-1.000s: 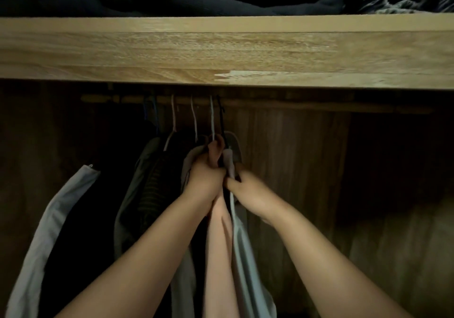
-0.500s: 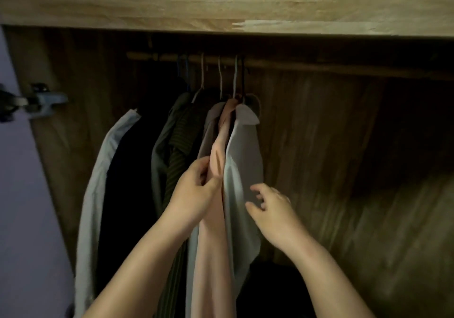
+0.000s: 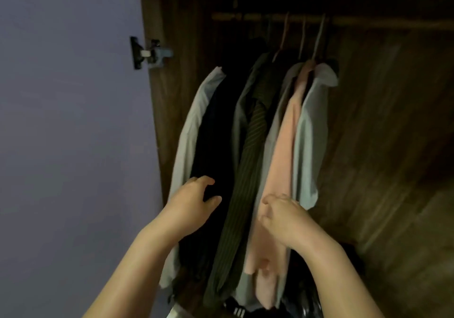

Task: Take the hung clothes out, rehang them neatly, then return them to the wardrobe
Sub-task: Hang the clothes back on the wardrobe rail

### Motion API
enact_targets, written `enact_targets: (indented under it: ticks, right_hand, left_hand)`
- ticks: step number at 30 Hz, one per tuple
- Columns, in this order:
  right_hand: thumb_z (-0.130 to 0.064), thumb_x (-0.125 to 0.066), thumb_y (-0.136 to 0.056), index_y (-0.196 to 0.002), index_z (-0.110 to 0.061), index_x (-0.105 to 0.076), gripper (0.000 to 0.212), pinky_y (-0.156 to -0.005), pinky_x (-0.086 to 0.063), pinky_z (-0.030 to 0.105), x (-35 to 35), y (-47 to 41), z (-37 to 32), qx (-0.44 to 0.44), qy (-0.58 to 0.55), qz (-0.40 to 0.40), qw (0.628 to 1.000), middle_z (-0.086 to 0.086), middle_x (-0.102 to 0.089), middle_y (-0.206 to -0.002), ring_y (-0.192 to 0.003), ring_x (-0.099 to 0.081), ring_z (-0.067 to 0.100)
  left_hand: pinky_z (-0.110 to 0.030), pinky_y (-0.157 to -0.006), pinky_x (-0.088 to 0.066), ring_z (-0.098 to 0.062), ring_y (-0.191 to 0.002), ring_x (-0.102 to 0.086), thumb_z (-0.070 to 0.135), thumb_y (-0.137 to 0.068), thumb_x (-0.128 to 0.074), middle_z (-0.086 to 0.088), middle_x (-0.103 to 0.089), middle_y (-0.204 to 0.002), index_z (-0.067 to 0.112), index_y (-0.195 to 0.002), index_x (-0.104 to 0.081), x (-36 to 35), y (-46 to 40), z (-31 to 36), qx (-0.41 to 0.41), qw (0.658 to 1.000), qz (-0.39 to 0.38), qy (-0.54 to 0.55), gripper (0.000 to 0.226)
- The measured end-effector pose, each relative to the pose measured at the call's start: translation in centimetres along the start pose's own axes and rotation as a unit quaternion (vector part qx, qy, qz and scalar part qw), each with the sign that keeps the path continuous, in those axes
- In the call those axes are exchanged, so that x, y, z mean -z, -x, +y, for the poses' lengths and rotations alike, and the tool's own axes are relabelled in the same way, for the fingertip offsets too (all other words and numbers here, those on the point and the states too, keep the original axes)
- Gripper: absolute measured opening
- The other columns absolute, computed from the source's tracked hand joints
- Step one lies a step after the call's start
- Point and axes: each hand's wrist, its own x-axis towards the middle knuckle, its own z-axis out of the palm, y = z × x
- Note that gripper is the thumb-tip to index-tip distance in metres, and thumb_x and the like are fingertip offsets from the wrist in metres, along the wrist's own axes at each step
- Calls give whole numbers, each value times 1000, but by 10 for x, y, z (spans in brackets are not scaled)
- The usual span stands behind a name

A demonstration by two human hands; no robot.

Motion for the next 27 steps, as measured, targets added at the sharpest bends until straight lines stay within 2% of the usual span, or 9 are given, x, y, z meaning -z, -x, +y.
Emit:
enact_targets:
  ticks: [3,9,11,14,17,21,25,27]
  right_hand:
    - [-35,-46,-96,-136,-21,-40,43,-98,-37,32,-16,9,-39,21,-11,-8,1000,5,-44,-132,-124,-40,24]
    - [-32,-47,-96,-140,-22,-36,46,-101,-40,34,-59,39,-128,50,-41,-34,997,3,-39,-140,-127,-37,21]
    - [-31,-46,-96,-138,-21,-37,44,-101,-41,37,-75,50,-157,50,-40,-44,997,3,-39,-138,-126,-38,21]
    - [-30,-47,-96,-131,-22,-43,36,-96,-44,34,-97,68,-196,70,-51,-69,994,1,-43,-130,-118,-41,18]
    - [-31,-45,-96,-126,-22,-46,32,-95,-43,33,-113,81,-229,112,-49,-93,988,2,-44,-128,-116,-42,19]
    - [-32,-44,-96,-134,-21,-41,40,-101,-39,35,-128,97,-266,188,-29,-134,972,2,-44,-132,-123,-38,22]
    - [-33,-42,-96,-135,-22,-38,41,-101,-38,37,-136,110,-298,259,0,-164,952,1,-41,-134,-125,-36,22]
    - [-33,-42,-96,-136,-23,-38,40,-101,-38,38,-138,117,-313,296,10,-180,938,0,-40,-135,-125,-35,22]
  left_hand:
    - [-20,-80,-38,-18,-111,-53,36,-93,-50,-1,-45,-135,21,-138,-38,13,24,-33,28,999,9,-15,49]
    - [-25,-94,-38,-19,-122,-47,35,-93,-49,-2,-45,-138,22,-137,-40,45,85,-98,82,996,11,-18,47]
    - [-25,-94,-37,-18,-123,-47,36,-93,-50,-1,-44,-139,23,-137,-40,57,108,-118,89,996,14,-19,47]
    - [-23,-93,-37,-15,-122,-47,36,-92,-51,1,-43,-139,24,-136,-41,77,145,-142,100,994,28,-18,46]
    - [-23,-94,-37,-15,-120,-49,37,-92,-51,2,-44,-138,25,-136,-41,97,179,-160,111,992,46,-29,47]
    - [-20,-92,-34,-13,-123,-46,34,-92,-52,3,-45,-136,24,-134,-42,122,220,-175,131,987,85,-32,45]
    - [-19,-86,-36,-10,-114,-50,34,-92,-51,7,-48,-130,27,-130,-44,141,257,-181,177,974,140,-24,40]
    - [-19,-89,-36,-10,-117,-48,34,-92,-51,7,-47,-131,26,-130,-44,146,276,-184,209,963,167,-24,40]
